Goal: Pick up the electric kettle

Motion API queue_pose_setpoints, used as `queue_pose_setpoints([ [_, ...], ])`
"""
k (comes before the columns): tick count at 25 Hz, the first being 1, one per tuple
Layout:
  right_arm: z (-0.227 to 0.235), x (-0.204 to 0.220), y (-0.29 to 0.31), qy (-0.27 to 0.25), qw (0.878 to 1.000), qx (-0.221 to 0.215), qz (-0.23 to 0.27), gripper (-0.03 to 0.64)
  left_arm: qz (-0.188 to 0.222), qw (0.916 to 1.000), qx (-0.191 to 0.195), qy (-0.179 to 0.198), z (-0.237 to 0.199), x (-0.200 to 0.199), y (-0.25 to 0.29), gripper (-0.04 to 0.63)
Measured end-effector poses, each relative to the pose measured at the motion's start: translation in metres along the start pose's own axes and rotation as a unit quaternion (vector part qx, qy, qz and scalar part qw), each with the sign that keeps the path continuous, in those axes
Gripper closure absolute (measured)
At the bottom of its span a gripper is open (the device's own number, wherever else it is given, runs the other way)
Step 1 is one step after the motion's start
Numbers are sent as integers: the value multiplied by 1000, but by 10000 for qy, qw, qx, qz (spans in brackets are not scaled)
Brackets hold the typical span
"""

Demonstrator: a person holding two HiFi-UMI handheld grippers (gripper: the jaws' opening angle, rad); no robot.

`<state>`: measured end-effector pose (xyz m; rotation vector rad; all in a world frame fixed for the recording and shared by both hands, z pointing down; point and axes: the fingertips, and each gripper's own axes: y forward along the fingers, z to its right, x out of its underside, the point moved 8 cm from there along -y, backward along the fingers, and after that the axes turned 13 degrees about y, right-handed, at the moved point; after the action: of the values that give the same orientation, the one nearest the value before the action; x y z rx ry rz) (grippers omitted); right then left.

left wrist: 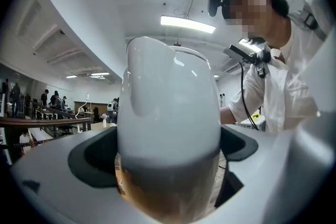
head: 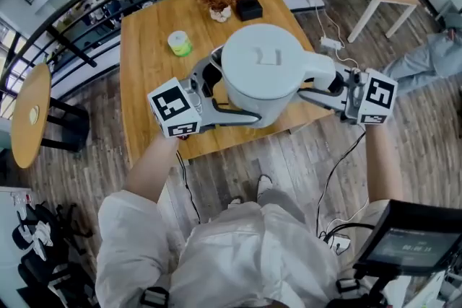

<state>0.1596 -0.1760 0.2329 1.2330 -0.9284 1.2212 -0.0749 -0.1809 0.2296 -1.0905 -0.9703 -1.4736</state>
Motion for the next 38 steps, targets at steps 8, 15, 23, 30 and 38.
queue_pose_setpoints([
  [8,-21,-18,-9,-91,10000,33,12,518,5,9999,13,103,12,-26,1,11],
  [15,-26,-19,-13,-98,9999,38,59,518,-43,9999,30,155,16,-32,3,11],
  [23,-26,-14,-13,-41,10000,33,3,518,-52,9999,27,94,18,-26,4,11],
  [30,-25,-17,-12,-33,10000,23,-1,518,-16,9999,9,103,17,-28,3,11],
  [38,-21,-15,-12,-27,10000,1,-11,518,9,10000,-5,91,15,-23,4,11],
])
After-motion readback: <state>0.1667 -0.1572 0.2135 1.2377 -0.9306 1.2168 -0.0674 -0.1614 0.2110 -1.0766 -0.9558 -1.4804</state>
